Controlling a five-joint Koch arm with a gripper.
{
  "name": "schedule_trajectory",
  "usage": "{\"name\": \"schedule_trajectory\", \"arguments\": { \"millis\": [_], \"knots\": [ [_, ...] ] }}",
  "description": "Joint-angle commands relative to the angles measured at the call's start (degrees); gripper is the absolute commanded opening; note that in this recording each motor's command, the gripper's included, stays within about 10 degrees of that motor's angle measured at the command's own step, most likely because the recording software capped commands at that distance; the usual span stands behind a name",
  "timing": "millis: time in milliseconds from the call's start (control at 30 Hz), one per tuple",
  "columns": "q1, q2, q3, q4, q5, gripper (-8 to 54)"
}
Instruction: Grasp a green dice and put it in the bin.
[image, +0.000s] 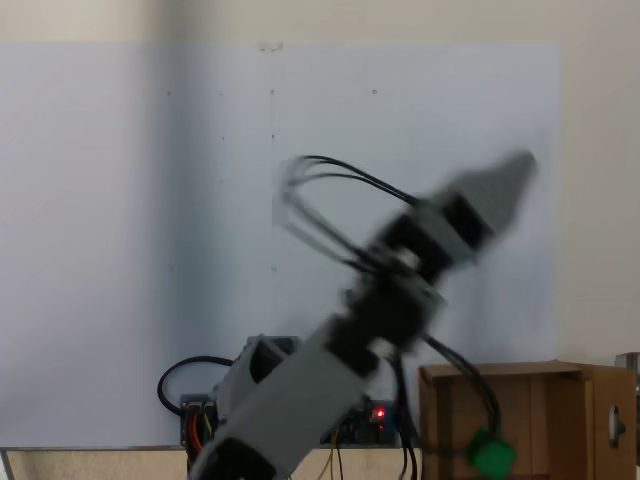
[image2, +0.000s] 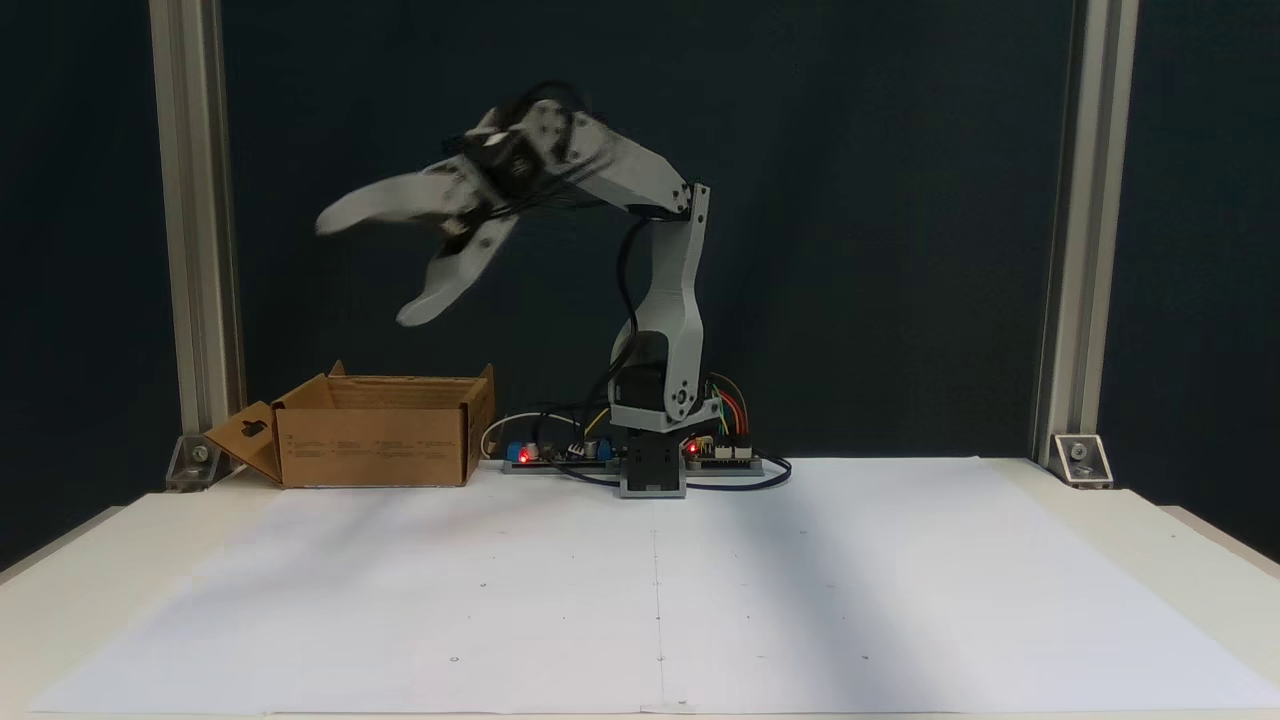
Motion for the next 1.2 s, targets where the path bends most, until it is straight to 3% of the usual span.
{"name": "schedule_trajectory", "arguments": {
  "millis": [0, 267, 633, 1000, 1167],
  "knots": [
    [-9.12, 2.02, -1.58, -5.89, 3.16, 44.2],
    [-24.87, 2.81, -0.79, -10.9, 3.08, 44.1],
    [-23.29, 19.69, 32.61, -28.54, 1.93, 43.8],
    [-23.29, 31.73, 49.75, -46.12, 1.76, 44.3],
    [-24.96, 32.26, 54.67, -52.71, -5.8, 45.8]
  ]
}}
